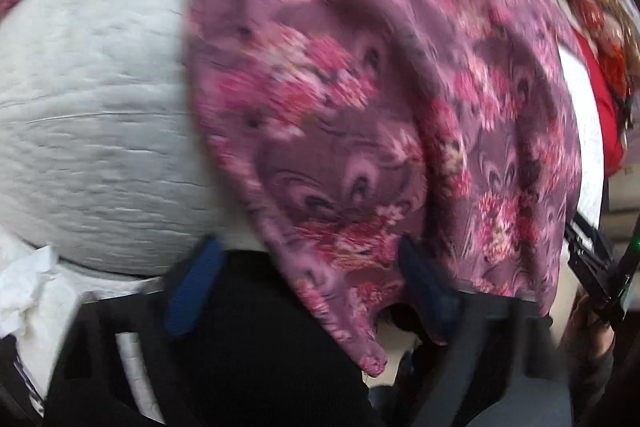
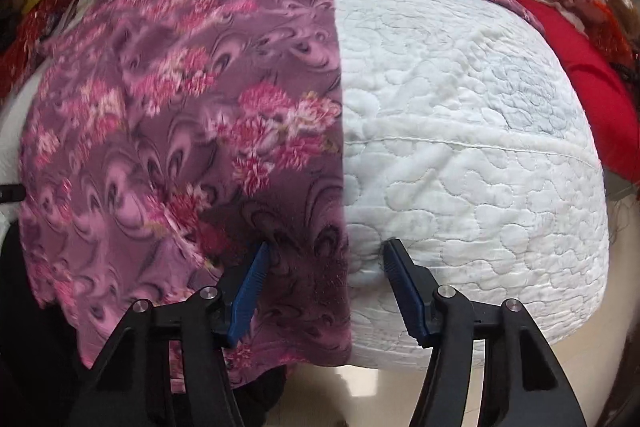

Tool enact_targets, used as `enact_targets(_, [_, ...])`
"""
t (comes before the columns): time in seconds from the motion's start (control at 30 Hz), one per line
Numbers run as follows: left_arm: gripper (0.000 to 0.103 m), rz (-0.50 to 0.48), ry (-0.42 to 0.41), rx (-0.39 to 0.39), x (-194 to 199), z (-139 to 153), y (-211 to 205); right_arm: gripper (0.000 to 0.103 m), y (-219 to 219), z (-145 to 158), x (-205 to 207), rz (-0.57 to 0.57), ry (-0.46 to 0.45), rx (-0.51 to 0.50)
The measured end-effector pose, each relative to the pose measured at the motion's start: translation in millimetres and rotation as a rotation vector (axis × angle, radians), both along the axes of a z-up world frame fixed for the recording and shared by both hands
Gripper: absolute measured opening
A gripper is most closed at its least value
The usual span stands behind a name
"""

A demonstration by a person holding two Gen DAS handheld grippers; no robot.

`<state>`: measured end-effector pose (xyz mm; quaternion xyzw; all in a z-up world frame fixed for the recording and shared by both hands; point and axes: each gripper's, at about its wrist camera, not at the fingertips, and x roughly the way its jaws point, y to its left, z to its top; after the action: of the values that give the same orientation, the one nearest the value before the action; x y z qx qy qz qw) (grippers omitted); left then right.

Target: Fold small clothes

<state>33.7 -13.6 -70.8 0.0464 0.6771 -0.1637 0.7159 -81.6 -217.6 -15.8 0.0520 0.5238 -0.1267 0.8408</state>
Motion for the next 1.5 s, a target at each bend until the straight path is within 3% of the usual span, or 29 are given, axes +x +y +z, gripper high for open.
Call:
enact_targets(0.03, [0.009,-0.013,0.025,0.008,-1,-5,-3,0.051,3,0,-2,0.020,-0.008,-0.018])
enact_targets(0.07, [0.003,-0.024,0.063,0.004,-3,-10,-5,0.032,4,1,-3,0.027,-0.014,-0.018])
enact_targets(0.13, [0.003,-0.032,0.046,-0.014,-7,-4,-2,0.004,0,7,-9,0.041,-0.042,0.031])
enact_targets(0.17, [0.003,-0.029,0.042,-0.045,-9,5,3,0.004,-3,10,-12,0.043,-0.056,0.066])
enact_targets(0.23, [0.003,0.004,0.041,-0.123,-10,24,19,0.003,-11,24,-22,0.035,-0.104,0.143])
enact_targets(0.33, [0.003,0.076,0.025,-0.276,-17,77,56,0.003,-23,65,-46,0.013,-0.236,0.264])
enact_targets(0.4, [0.003,0.100,-0.005,-0.324,-19,108,78,0.003,-33,92,-60,-0.008,-0.320,0.320])
enact_targets(0.47, [0.003,0.110,-0.022,-0.335,-20,118,91,0.003,-40,111,-66,-0.032,-0.364,0.356])
enact_targets(0.57, [0.003,0.135,-0.019,-0.271,-13,111,101,0.003,-45,108,-67,-0.057,-0.369,0.373])
enact_targets(0.7, [0.003,0.203,0.097,-0.163,-14,55,105,0.003,-59,61,-56,-0.143,-0.256,0.374])
enact_targets(0.8, [0.003,0.222,0.131,-0.135,-16,54,111,0.004,-63,28,-50,-0.178,-0.156,0.396])
enact_targets(0.87, [0.003,0.210,0.082,-0.135,-14,73,114,0.010,-63,27,-53,-0.190,-0.119,0.387])
enact_targets(0.97, [0.009,0.186,-0.038,-0.111,5,109,102,0.010,-81,47,-53,-0.217,-0.183,0.385])
enact_targets(1.0, [0.020,0.176,-0.070,-0.110,13,117,96,0.011,-90,53,-53,-0.234,-0.210,0.386])
enact_targets(1.03, [0.041,0.166,-0.102,-0.107,20,122,88,0.017,-105,64,-50,-0.264,-0.245,0.384])
enact_targets(1.1, [0.064,0.152,-0.177,-0.091,42,137,65,0.032,-136,75,-39,-0.321,-0.295,0.372])
enact_targets(1.13, [0.065,0.144,-0.199,-0.088,46,131,65,0.041,-153,80,-35,-0.358,-0.322,0.363])
enact_targets(1.27, [0.065,0.089,-0.236,-0.051,80,109,13,0.043,-236,88,-15,-0.544,-0.410,0.383])
enact_targets(1.37, [0.065,0.071,-0.248,-0.007,108,85,-27,0.045,-300,77,6,-0.704,-0.435,0.426])
enact_targets(1.5, [0.065,0.061,-0.239,-0.021,135,68,-52,0.053,-367,48,36,-0.897,-0.504,0.553])
